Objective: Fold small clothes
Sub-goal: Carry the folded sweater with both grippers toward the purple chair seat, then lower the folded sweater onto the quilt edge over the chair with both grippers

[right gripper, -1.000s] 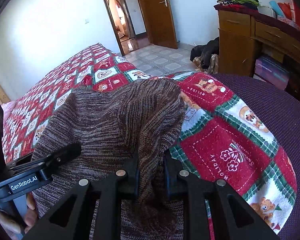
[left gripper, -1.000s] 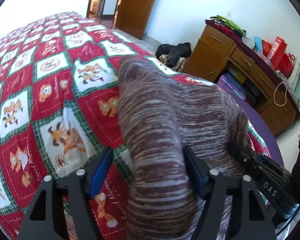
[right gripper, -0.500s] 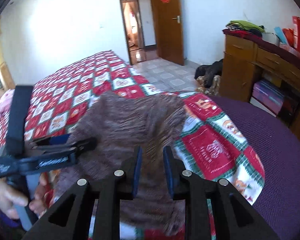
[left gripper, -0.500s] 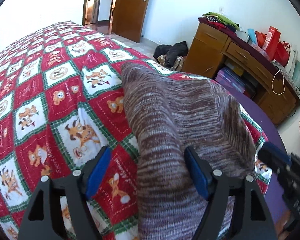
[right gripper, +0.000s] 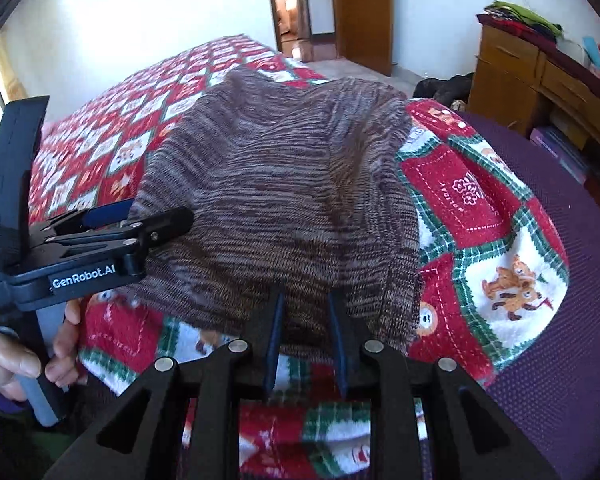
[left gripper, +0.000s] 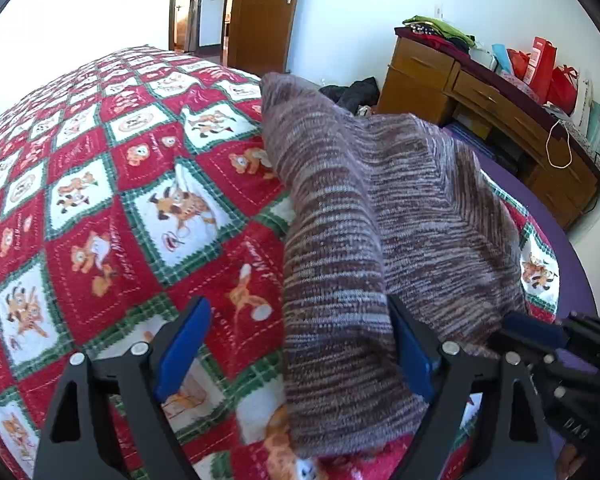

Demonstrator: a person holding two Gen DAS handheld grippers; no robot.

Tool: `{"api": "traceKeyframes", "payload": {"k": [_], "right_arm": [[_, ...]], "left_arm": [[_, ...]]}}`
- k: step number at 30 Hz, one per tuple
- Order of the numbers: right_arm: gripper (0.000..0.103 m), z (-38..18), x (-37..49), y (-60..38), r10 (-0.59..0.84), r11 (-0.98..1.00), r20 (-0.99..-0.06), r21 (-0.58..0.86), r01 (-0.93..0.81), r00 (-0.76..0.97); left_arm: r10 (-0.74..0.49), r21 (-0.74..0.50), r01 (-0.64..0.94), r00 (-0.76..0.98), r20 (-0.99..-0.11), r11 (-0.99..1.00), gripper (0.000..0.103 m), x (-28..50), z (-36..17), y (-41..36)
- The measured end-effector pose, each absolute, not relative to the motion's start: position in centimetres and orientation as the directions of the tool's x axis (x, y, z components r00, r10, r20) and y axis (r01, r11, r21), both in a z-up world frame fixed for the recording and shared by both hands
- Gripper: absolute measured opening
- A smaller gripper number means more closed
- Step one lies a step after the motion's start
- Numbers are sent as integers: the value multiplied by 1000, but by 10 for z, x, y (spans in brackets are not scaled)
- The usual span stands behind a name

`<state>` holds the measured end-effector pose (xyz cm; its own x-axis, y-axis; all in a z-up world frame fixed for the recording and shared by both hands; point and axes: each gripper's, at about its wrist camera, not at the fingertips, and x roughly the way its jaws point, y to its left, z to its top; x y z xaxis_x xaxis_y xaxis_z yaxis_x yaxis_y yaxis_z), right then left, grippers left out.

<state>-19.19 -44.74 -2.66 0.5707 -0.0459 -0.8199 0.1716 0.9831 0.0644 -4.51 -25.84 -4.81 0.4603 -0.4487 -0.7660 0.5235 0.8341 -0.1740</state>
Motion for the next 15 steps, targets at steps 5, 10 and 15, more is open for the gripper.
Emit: {"api": "traceKeyframes", "payload": {"k": [5,10,15], "right_arm": [[23,17,-183,-462,-56,978,-723,99,183,689],[23,40,-136,-480,-99,979,-668,66,192,737],[23,27,-76,-499,-103,973,-699,76,217,708]], "left_arm": [[-474,-101,558,580,-662,824,89,-48,-4,-260],[-471,-75,548,633,-615,833,92,-26,18,-284],[-482,-202,508,511,-712,837,92,10,-10,-311]]}}
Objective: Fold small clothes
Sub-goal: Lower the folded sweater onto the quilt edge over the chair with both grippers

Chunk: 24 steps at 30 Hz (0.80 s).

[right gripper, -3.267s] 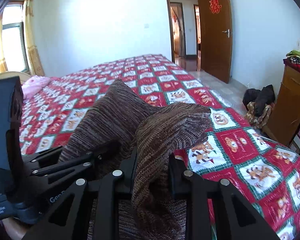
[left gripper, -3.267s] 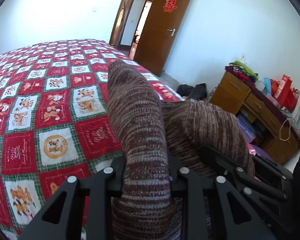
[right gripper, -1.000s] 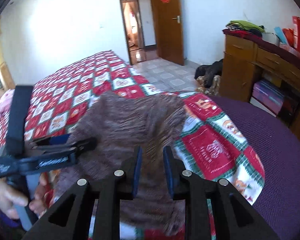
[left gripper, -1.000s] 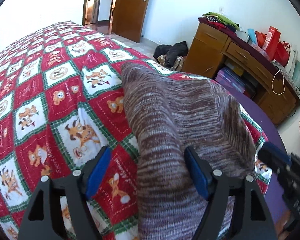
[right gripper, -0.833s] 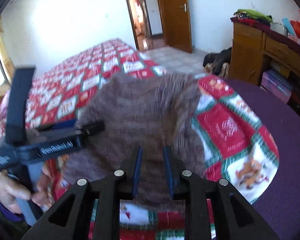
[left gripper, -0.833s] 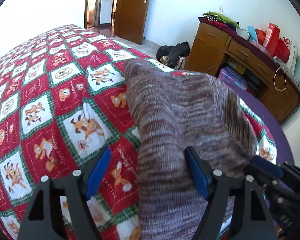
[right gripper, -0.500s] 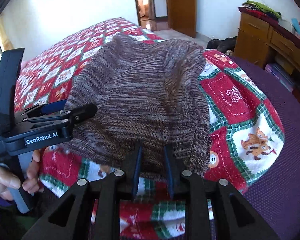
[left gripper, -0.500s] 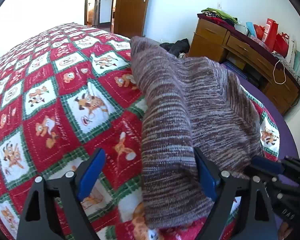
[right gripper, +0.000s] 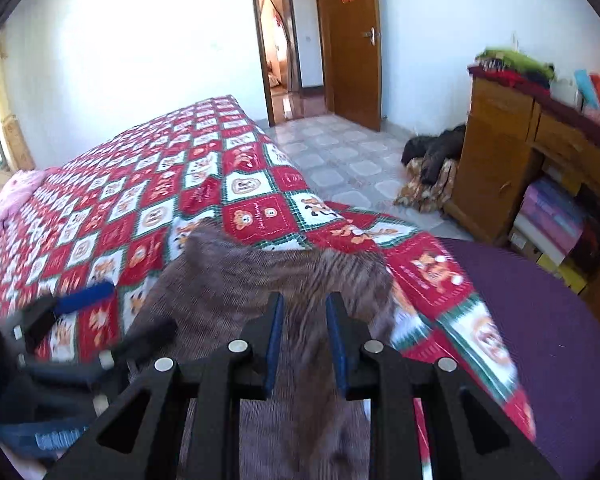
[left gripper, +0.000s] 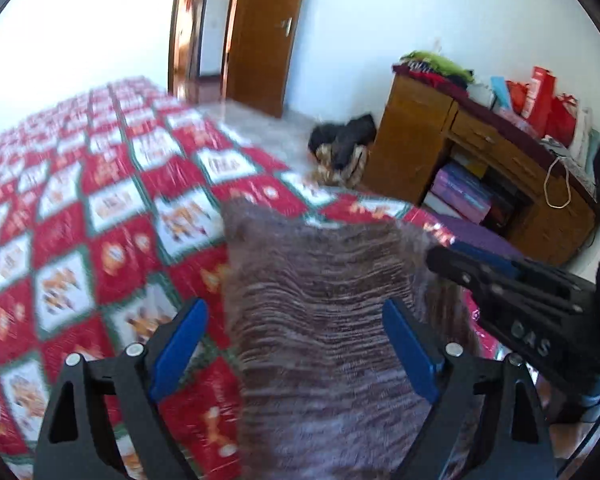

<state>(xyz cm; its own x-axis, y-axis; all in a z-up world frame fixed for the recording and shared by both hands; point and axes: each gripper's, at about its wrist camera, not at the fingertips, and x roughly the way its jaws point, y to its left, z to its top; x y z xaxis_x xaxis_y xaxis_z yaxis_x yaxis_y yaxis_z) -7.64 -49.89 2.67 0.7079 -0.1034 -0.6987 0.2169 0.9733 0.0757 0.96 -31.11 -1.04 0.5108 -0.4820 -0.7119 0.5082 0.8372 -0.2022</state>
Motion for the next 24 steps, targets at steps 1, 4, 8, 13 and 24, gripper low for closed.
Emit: {"api": "traceKeyframes", "payload": {"k": [1,4,8,13,24], "right_arm": [[23,21,-68,-503,-95,972,-709,87,220,699],[23,-5,-49,-515,-66,963,-745,127,238,664],[23,-20,-46,-528,-44,945,-740,187,268,671],[26,-25,-43,-533,-34,942,-730,206,267,682],[36,-20,-50,-527,-95,936,-702,179,303,706]], "left_arm": [[-467,-198,499,499,-730,844,92,10,-19,-316],[-412,-186,466,448,-793,865,92,16,-50,-319],[-481,-349,373,360,-799,860,103,29,-65,-300],[-497,-375,366,337,-799,852,103,27,-67,-299],[-480,-332,395,371,-795,856,103,23,-62,-300]]}}
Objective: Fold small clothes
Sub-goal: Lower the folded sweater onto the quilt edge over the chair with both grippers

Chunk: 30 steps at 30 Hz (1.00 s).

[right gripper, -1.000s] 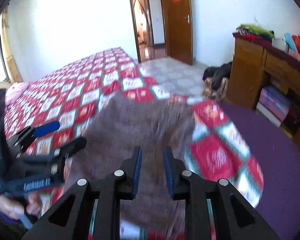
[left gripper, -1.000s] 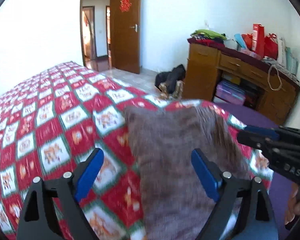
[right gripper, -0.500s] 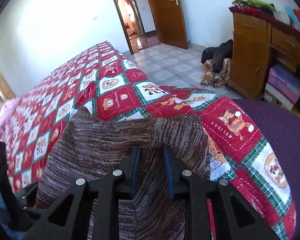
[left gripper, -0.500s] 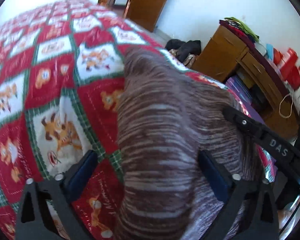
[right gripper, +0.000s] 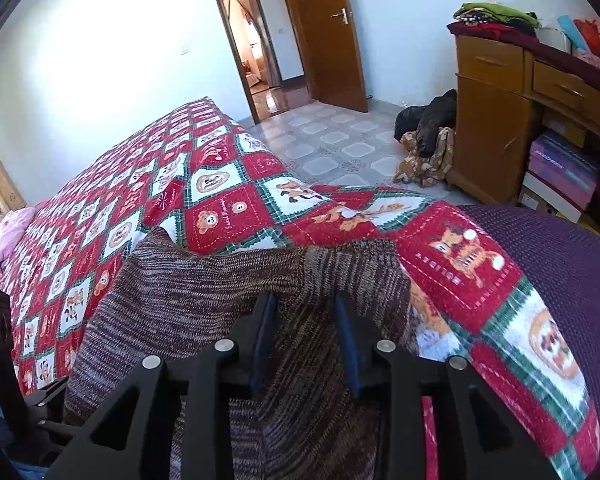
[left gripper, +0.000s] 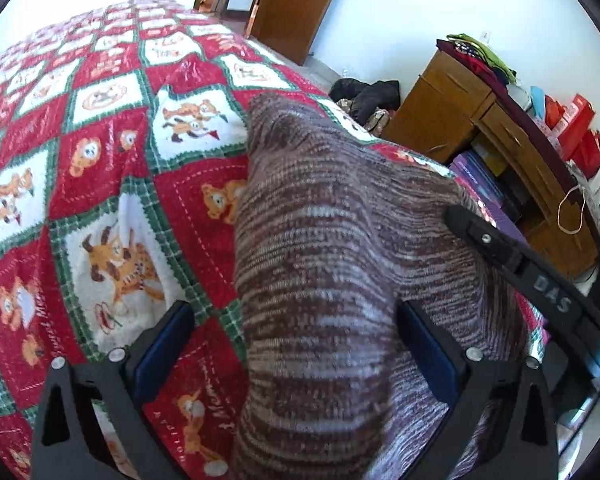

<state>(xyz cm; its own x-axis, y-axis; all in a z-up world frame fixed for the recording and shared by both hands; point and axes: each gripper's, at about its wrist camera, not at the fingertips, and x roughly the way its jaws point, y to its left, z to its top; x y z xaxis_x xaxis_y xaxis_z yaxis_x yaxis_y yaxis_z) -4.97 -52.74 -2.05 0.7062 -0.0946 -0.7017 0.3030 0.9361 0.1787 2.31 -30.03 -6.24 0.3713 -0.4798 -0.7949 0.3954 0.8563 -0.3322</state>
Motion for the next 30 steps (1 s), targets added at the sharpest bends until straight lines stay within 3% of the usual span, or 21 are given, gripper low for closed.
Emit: {"api": "traceKeyframes", "payload": {"k": [4,16,20,30], "right_arm": [[48,-9,-78,-516,-104,924,-670,208,320,735],[49,5,-146,-469,-137,942,-667,141,304,733],[65,18,-174,-457,-168,942,-648,115,314,743],[67,46,-251,-420,-210,946,-640,58,319,739]], "left_arm": [[-443,-254,431,425,-789,866,103,12,-55,-296],[-425,-170,478,495,-758,861,103,-22,-37,-276],[-428,-138,501,527,-734,854,103,-36,-26,-269],[-446,-78,533,610,-655,842,103,-90,12,-242]]}}
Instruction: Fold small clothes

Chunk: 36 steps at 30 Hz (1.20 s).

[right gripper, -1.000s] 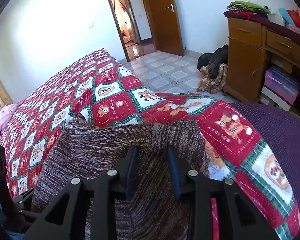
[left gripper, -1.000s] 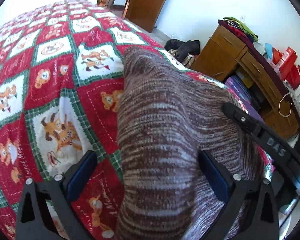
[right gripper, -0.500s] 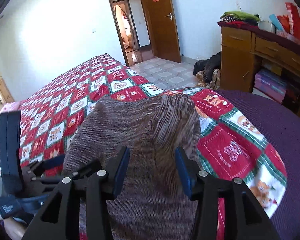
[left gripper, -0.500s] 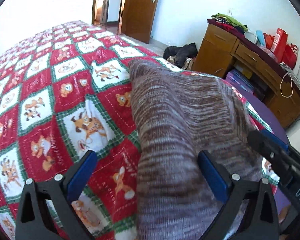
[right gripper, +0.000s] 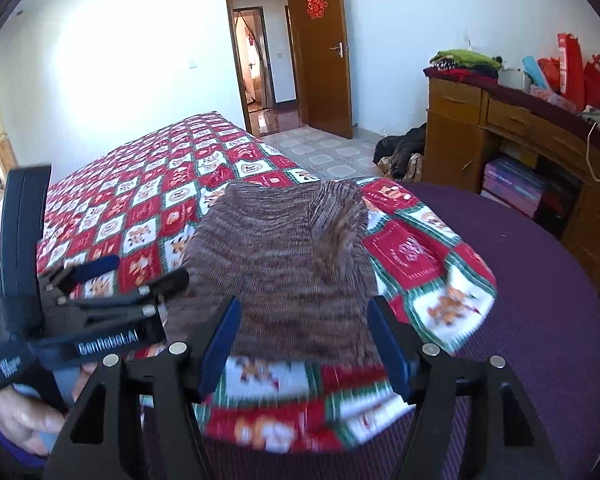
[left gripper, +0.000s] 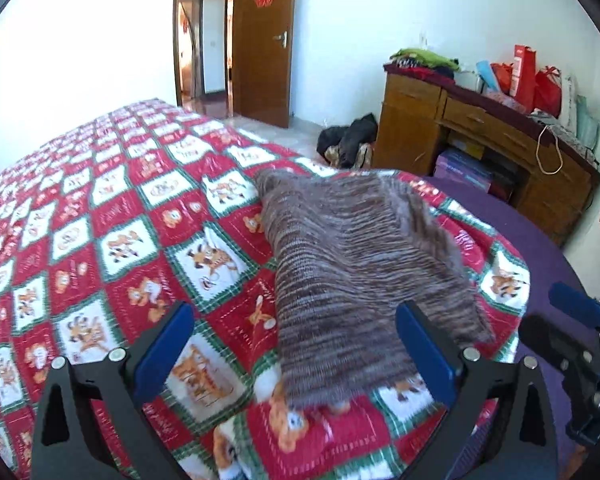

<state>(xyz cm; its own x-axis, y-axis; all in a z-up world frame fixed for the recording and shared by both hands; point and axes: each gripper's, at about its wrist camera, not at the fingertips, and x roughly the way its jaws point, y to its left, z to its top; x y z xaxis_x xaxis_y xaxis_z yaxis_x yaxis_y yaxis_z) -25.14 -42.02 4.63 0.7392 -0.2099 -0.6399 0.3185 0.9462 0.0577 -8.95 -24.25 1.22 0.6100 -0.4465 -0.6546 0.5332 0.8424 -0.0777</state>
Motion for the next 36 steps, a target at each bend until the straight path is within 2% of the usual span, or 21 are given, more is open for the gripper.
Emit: {"api": "traceKeyframes", "payload": {"k": [4,7,11,18,20,22,28,36], "right_arm": [[68,66,-284,-407,-229,946,-596,49,320,770],[75,87,-298,-399,-226,941,-524,100,323,821],[77,109,-308,-378,-191,948,-433,152,281,881],[78,137,-327,-351,-223,962,-344,70,262,912],[82,142,-334,-351,-227,961,-322,81,266,919],[85,144,-337,-352,-235,957,-312,92,275,921],[86,141,-335,-341,-232,965,-318,43,259,919],[86,139,-337,-348,-240,960,-326,61,274,914]], "left_arm": [[-418,-2,519,686,-595,855,103,-116,32,-233],[-402,34,498,737,-544,866,103,-132,47,-221],[-376,14,436,792,-480,900,103,-145,67,-197],[-356,6,395,835,-421,919,103,-163,84,-182],[-362,6,401,834,-417,916,103,-167,85,-181],[-374,0,410,833,-408,912,103,-174,86,-180],[-351,28,392,850,-393,919,103,-181,87,-180],[-342,-22,364,850,-400,931,103,-176,87,-172]]}}
